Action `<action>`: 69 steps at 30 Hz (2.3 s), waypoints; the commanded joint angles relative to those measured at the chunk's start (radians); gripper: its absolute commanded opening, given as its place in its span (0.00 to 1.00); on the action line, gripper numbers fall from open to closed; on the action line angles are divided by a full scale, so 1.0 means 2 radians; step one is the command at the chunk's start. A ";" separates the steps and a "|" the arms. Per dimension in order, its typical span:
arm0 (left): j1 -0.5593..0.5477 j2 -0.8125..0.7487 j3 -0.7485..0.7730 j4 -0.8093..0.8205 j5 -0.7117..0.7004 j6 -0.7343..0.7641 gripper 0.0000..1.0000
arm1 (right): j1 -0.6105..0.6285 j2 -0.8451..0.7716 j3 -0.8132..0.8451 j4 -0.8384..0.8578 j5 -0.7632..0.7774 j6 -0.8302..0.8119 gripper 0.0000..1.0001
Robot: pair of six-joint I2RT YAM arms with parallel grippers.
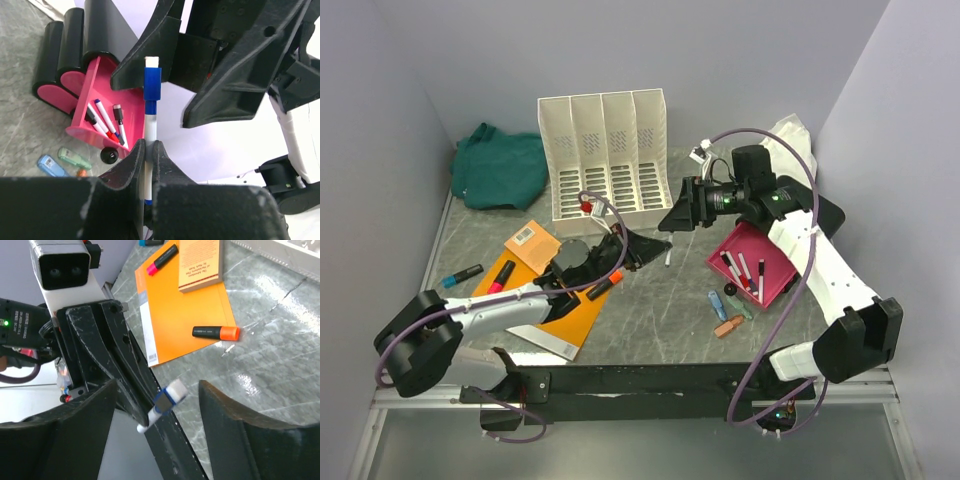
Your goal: Organize the desk
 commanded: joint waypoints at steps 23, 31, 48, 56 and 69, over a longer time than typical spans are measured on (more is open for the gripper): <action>-0.011 -0.100 0.016 -0.156 -0.036 0.082 0.85 | -0.108 -0.175 -0.085 -0.013 0.070 -0.154 0.00; 0.007 -0.269 -0.022 -0.404 -0.146 0.156 1.00 | -0.130 -0.265 -0.149 -0.052 0.301 -0.217 0.05; 0.025 -0.335 -0.081 -0.481 -0.139 0.136 0.99 | -0.181 -0.239 -0.223 -0.039 0.335 -0.203 0.47; 0.025 -0.313 -0.064 -0.495 -0.139 0.151 1.00 | -0.183 -0.233 -0.180 -0.070 0.312 -0.240 0.60; 0.025 -0.306 -0.050 -0.549 -0.174 0.153 1.00 | -0.091 -0.250 -0.169 -0.210 0.047 -0.453 0.66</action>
